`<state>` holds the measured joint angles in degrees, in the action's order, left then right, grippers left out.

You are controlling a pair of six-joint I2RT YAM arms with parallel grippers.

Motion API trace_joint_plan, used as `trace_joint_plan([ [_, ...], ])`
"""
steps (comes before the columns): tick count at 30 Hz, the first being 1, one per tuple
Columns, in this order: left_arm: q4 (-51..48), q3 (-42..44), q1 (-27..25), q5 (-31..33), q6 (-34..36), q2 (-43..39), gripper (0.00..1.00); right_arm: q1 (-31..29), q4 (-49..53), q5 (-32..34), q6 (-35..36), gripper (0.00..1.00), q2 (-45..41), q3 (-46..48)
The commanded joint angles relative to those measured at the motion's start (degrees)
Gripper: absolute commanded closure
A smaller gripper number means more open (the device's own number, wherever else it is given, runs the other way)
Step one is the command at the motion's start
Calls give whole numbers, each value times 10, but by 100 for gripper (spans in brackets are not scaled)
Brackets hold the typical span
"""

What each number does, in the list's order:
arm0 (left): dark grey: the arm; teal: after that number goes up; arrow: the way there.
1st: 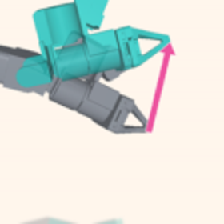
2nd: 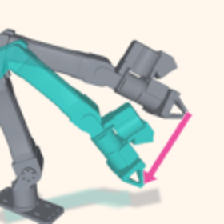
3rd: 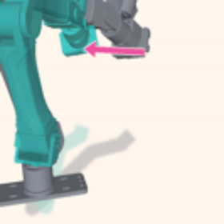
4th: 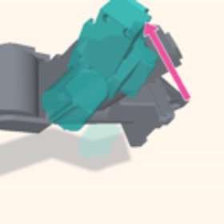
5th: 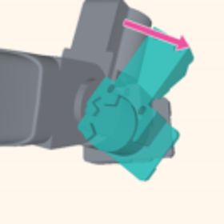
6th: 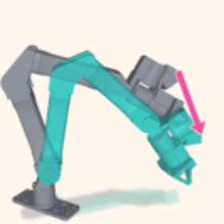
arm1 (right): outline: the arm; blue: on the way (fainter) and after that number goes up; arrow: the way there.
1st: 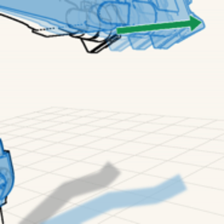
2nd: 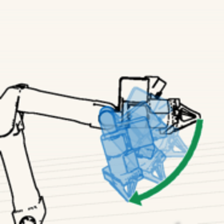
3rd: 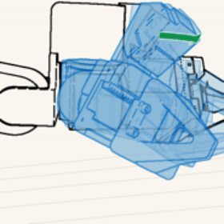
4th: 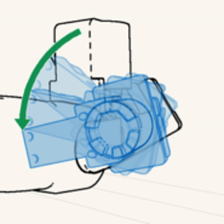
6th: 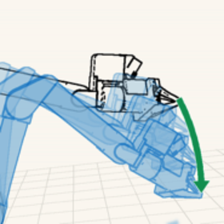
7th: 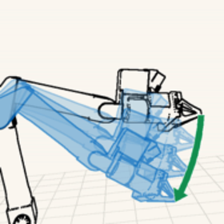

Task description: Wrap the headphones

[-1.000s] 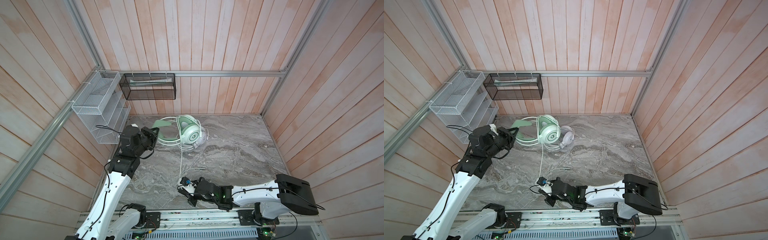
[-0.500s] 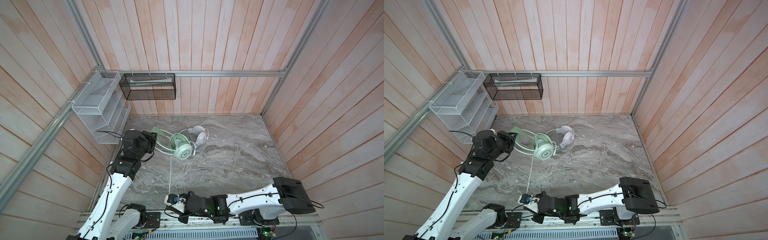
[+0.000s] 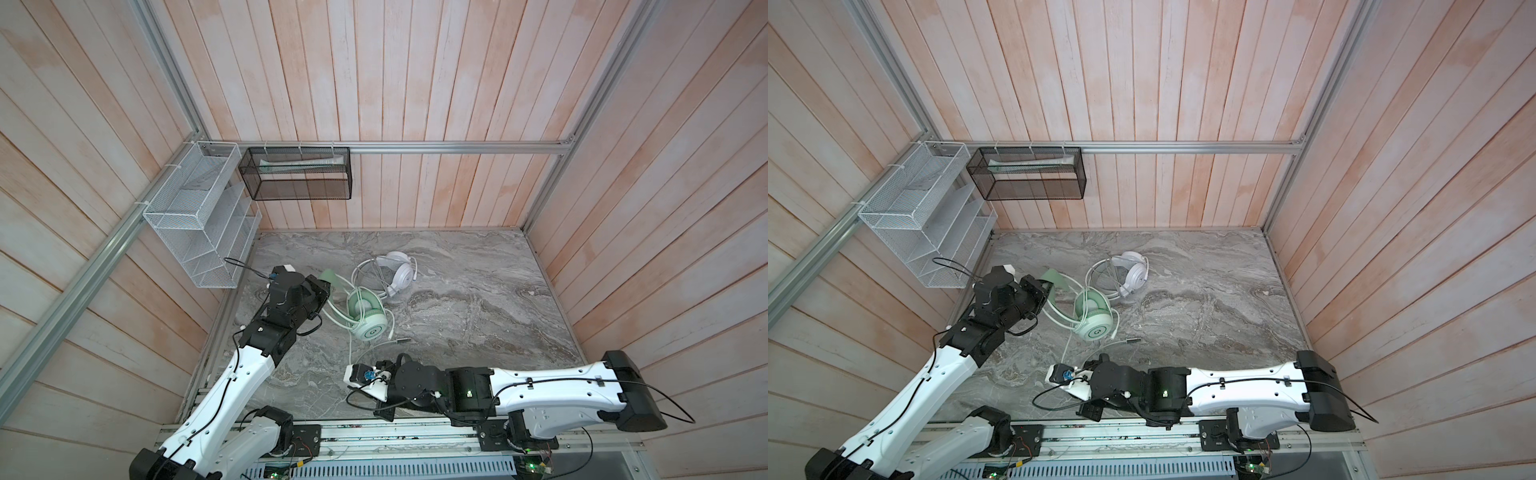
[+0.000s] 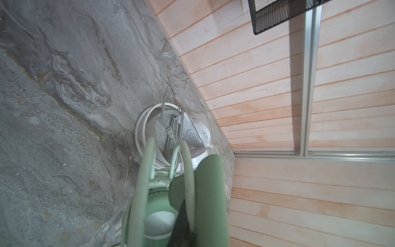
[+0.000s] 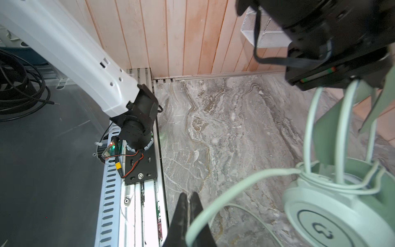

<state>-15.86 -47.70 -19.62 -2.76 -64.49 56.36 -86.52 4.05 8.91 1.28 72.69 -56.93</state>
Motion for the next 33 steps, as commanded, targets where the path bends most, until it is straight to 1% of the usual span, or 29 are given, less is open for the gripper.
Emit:
trace_joint_plan([
  [1,52,-4,-6,-26,72,-1,100,31,85,-19,41,100,-37,-50],
  [4,42,11,-6,-36,107,-10,100,58,133,-23,59,100,-60,-78],
  [9,9,28,-6,-15,156,-42,100,82,197,3,80,100,-79,-115],
  [13,-1,37,-6,-31,169,-50,100,99,207,-1,94,100,-93,-130],
  [17,-13,36,-6,-49,170,-47,100,110,224,5,107,100,-84,-154],
  [20,-20,37,-6,-56,175,-51,100,116,229,7,115,100,-85,-153],
  [21,-26,37,-6,-57,177,-53,100,118,230,7,116,100,-88,-172],
  [33,-70,34,-6,-34,219,-71,100,123,245,24,136,100,-109,-212],
])
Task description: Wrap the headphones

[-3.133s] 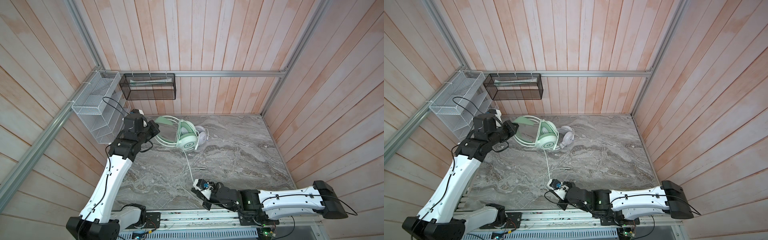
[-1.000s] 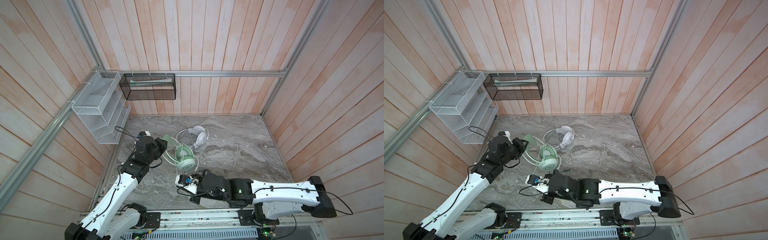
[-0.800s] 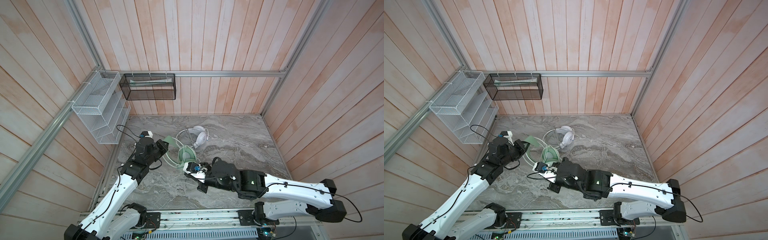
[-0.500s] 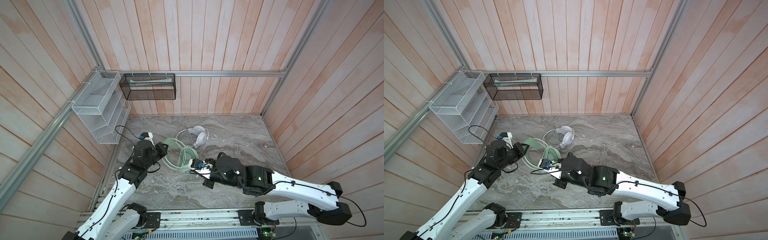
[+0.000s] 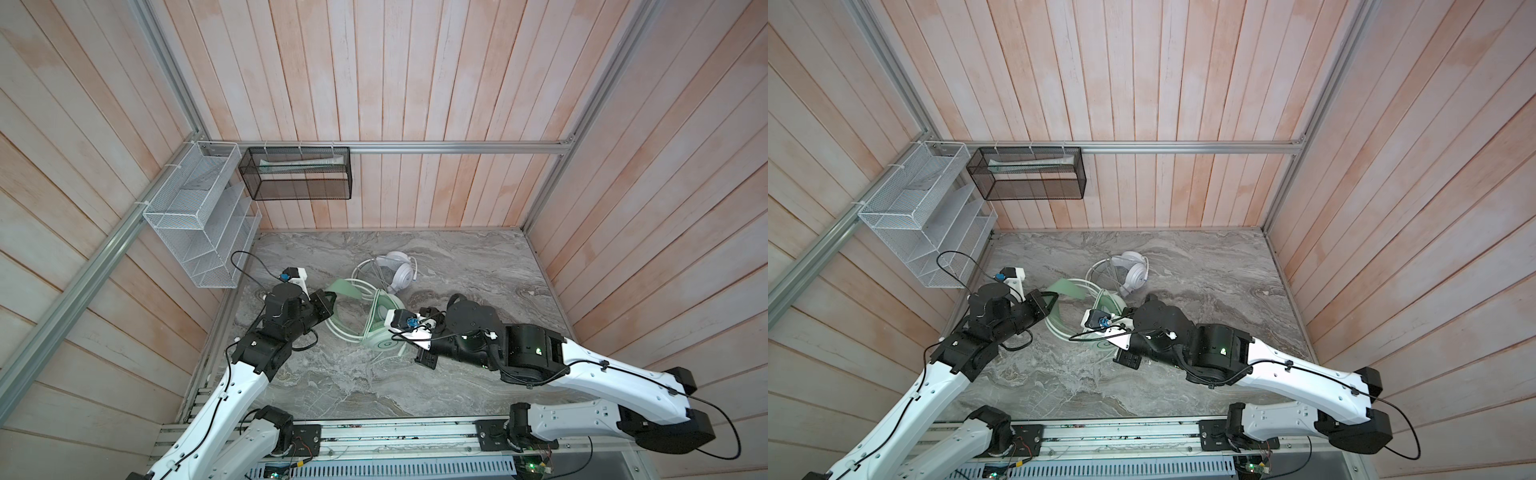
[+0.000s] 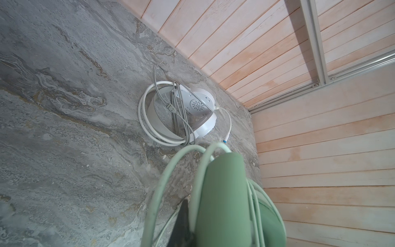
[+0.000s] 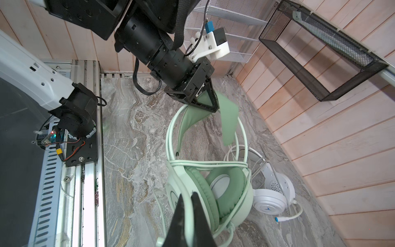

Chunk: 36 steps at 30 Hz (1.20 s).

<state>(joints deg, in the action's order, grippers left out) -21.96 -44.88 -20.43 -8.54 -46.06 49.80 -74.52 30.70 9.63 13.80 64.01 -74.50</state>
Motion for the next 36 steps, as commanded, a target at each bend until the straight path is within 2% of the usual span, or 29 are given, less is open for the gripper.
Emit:
trace_joint_plan([
  [1,-13,5,2,26,39,-6,100,3,-20,18,13,100,-21,-40],
  [6,-24,4,2,29,48,-6,100,3,-13,24,25,100,-7,-56],
  [17,-14,1,1,-36,49,-16,100,21,-6,25,48,100,16,-75],
  [21,-10,2,0,-62,68,-26,100,46,-13,51,59,100,22,-72],
  [27,-41,-3,1,-65,111,-42,100,84,-46,115,84,96,35,-59],
  [31,-47,3,0,-76,115,-57,100,95,-91,154,85,93,44,-42],
  [36,-41,1,0,-106,108,-75,100,106,-127,165,89,92,55,-18],
])
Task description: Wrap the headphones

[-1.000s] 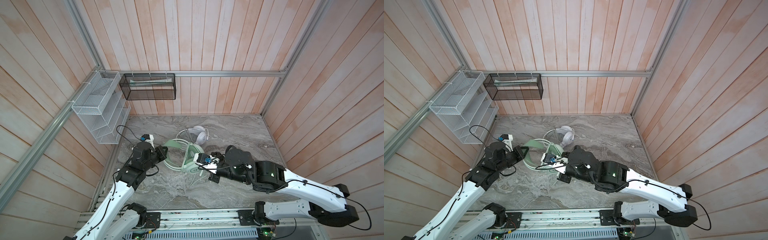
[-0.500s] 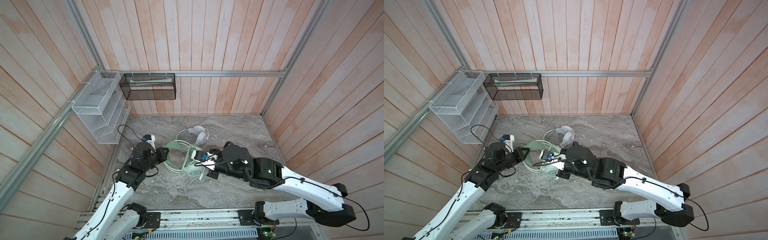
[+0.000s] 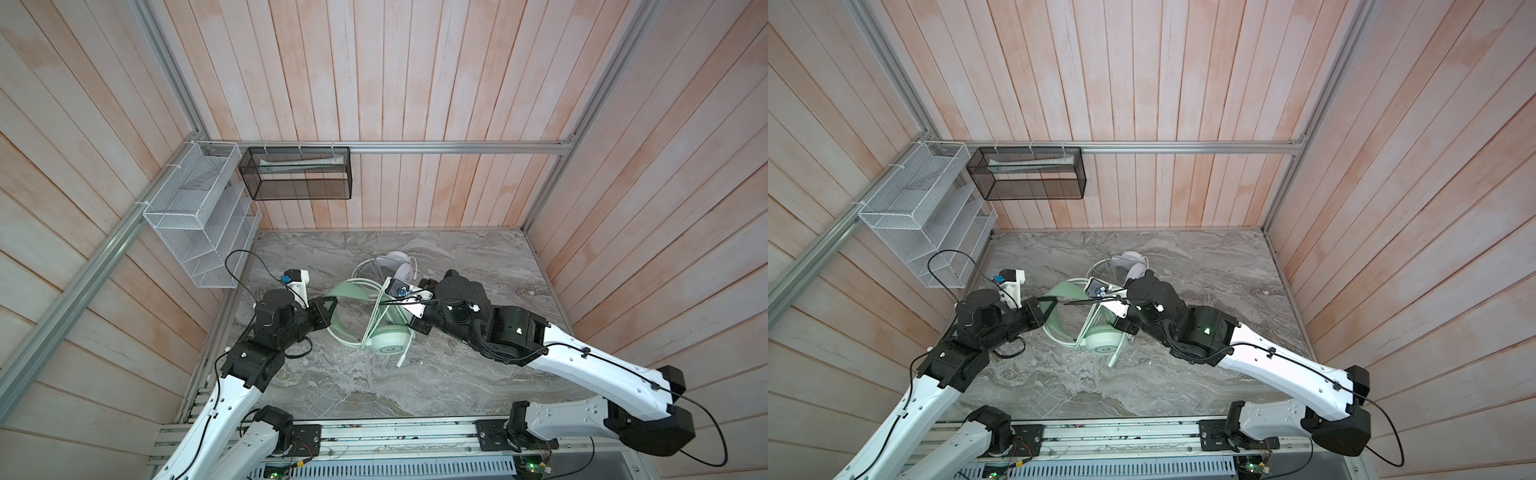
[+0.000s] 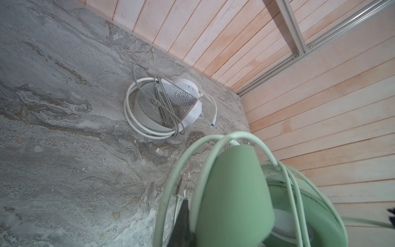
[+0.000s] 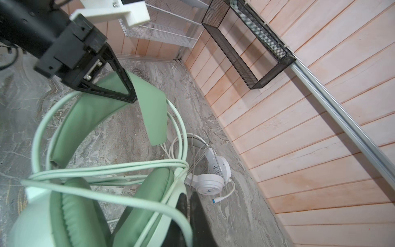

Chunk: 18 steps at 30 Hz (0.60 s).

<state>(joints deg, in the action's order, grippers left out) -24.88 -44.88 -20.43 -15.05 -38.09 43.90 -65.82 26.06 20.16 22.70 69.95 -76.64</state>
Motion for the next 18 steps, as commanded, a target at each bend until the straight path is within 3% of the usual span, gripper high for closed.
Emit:
trace_joint_plan([
  [1,-9,0,0,-50,27,-20,100,25,-85,58,0,92,-1,6],
  [6,-3,-6,0,-73,18,-38,100,69,-99,17,-14,92,3,18],
  [14,8,-11,0,-91,3,-56,100,97,-109,-38,-41,83,5,25],
  [18,1,-24,0,-84,0,-63,100,101,-119,-57,-50,86,3,44],
])
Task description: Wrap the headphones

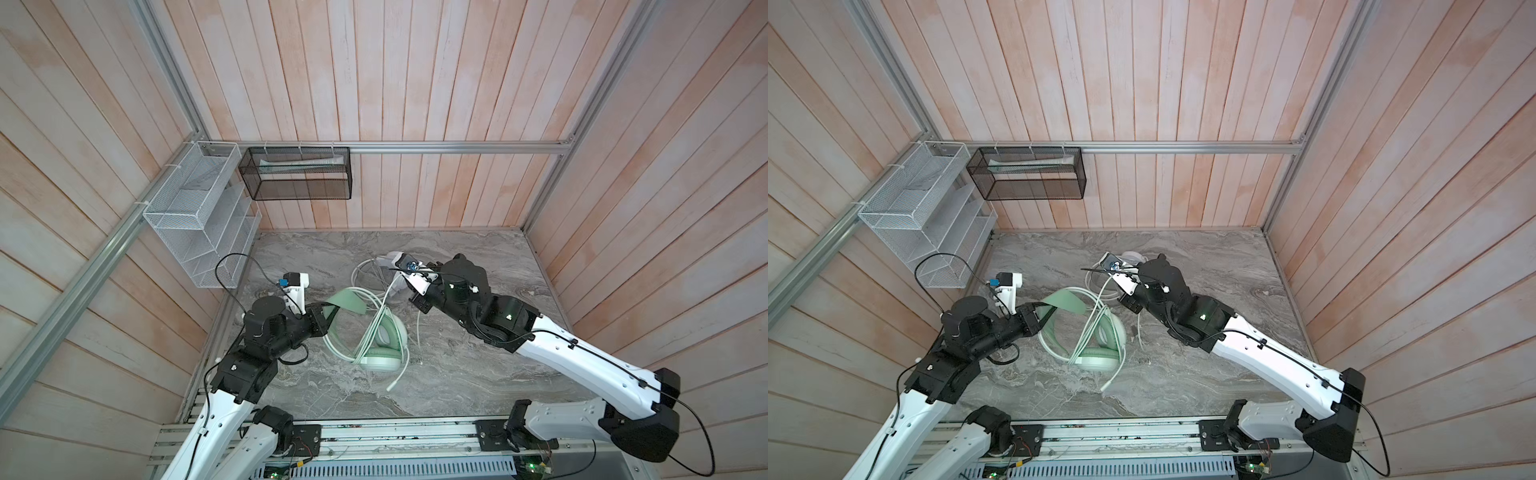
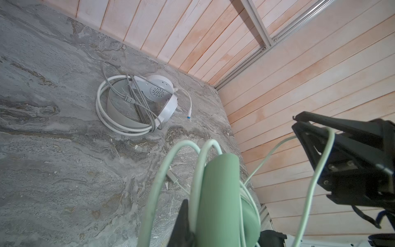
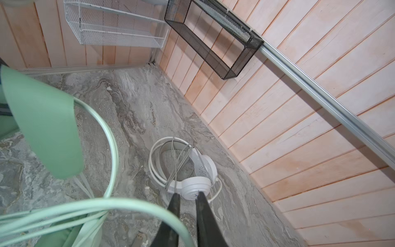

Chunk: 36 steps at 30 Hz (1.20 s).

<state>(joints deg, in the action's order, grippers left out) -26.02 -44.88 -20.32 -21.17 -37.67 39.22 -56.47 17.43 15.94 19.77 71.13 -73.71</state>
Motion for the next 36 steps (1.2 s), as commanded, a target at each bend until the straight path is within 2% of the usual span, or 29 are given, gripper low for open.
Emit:
trace_joint_plan([
  [1,13,-27,-1,-20,-4,-20,100,8,-34,-22,-25,89,-10,30],
  [4,13,-39,-1,-16,-7,-32,100,10,-49,-29,-37,96,-18,60],
  [7,18,-49,-1,-26,-14,-38,100,19,-74,-26,-46,98,-26,88],
  [15,50,-51,-1,-80,-52,-42,100,92,-128,-75,-71,98,-13,102],
  [21,83,-48,-1,-108,-90,-45,100,102,-162,-132,-78,91,9,107],
  [26,84,-64,-1,-109,-100,-49,100,106,-200,-154,-96,78,17,144],
  [36,138,-70,-1,-130,-159,-54,100,108,-246,-187,-133,69,25,200],
])
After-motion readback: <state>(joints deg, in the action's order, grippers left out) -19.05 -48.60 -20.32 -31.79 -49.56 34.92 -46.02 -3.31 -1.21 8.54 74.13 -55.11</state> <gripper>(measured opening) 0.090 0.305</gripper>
